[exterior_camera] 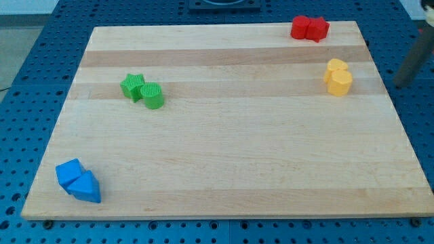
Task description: Push the heart to the left of the hexagon
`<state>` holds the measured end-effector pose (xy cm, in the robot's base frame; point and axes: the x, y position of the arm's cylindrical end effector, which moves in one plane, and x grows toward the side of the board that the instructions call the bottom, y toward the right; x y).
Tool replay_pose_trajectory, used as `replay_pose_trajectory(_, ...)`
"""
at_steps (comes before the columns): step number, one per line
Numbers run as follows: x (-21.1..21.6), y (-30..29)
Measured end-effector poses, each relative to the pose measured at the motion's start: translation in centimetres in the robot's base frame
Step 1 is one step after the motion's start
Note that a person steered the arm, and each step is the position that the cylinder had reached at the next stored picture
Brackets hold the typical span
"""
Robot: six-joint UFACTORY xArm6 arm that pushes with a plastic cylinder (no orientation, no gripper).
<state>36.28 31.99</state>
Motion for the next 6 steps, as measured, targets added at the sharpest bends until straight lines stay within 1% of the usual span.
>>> replay_pose_trajectory(1, -2.8, -5.1)
replay_pose_trajectory(2, -3.1, -9.8)
replay_pose_trajectory(3, -3.1, -12.5)
replay_pose_trajectory(5, 0.7, -12.9)
replay_pose_trajectory(6, -1.6, -12.9)
